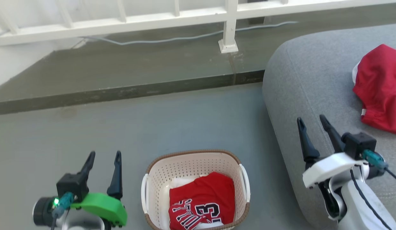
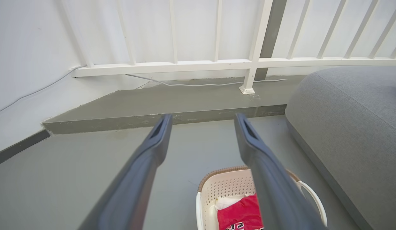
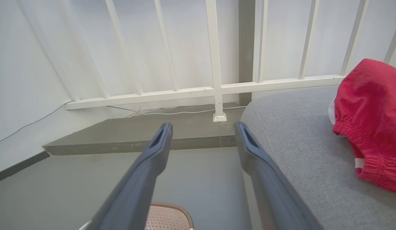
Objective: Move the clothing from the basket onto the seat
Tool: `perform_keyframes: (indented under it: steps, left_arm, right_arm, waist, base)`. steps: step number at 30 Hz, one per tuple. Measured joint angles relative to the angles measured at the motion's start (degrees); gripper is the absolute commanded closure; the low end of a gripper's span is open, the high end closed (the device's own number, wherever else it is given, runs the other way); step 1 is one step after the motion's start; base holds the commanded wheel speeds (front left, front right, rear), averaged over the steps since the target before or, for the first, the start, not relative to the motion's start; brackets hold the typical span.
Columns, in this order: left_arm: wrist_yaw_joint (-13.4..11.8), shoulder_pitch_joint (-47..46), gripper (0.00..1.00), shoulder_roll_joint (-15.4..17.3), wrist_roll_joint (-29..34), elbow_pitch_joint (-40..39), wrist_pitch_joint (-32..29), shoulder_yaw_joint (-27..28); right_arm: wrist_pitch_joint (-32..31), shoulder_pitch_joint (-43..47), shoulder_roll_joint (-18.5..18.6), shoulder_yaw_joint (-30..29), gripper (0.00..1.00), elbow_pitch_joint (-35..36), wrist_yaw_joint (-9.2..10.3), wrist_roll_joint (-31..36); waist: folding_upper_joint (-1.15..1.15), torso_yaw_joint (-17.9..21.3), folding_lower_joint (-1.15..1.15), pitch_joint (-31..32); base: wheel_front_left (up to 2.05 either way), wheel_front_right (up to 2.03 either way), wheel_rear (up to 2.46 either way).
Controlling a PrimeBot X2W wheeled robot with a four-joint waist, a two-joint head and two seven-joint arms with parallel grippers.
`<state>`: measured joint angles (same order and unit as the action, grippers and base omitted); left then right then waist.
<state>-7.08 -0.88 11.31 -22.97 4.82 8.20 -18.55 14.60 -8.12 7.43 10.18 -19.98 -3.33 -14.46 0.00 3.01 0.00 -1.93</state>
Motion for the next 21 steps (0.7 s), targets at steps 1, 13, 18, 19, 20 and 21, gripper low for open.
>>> perform_keyframes:
  steps: [1, 13, 18, 19, 20, 21]
  left_arm:
    - [-0.01, 0.55, 0.00, -0.13, 0.05, -0.01, 0.00, 0.16]
    - [-0.01, 3.71, 0.00, -1.64, 0.55, -1.14, -0.10, 1.79]
    - [-0.01, 4.20, 0.00, -1.91, 1.33, -1.81, -0.35, 1.80]
    - [-0.02, 4.43, 0.00, -1.99, 1.93, -1.92, -0.36, 1.80]
    - [-0.02, 4.56, 0.00, -2.11, 2.20, -1.97, -0.38, 1.81]
    - [-0.02, 4.66, 0.00, -2.26, 2.23, -2.00, -0.44, 1.85]
  right_arm:
    - [0.00, 0.55, 0.01, 0.01, 0.00, 0.30, 0.19, 0.00]
    - [-0.13, 3.93, 0.36, 0.23, 0.00, 3.83, 0.94, 0.42]
    - [-0.57, 4.55, 0.42, 0.27, 0.00, 5.04, 0.99, 0.41]
    - [-0.65, 4.82, 0.44, 0.27, 0.00, 5.34, 0.99, 0.41]
    - [-0.94, 5.11, 0.44, 0.27, 0.00, 5.59, 1.00, 0.41]
    - [-1.02, 5.29, 0.44, 0.27, 0.00, 5.71, 1.00, 0.41]
  waist:
    - [0.00, 0.01, 0.00, 0.29]
    - [0.00, -0.03, 0.00, 1.59]
    - [0.00, -0.06, 0.00, 1.60]
    - [0.00, -0.06, 0.00, 1.60]
    - [0.00, -0.07, 0.00, 1.59]
    - [0.00, -0.07, 0.00, 1.58]
  base:
    - [0.00, 0.00, 0.00]
    - [0.00, 0.00, 0.00]
    - [0.00, 0.00, 0.00]
    - [0.00, 0.00, 0.00]
    - [0.00, 0.00, 0.00]
    - [0.00, 0.00, 0.00]
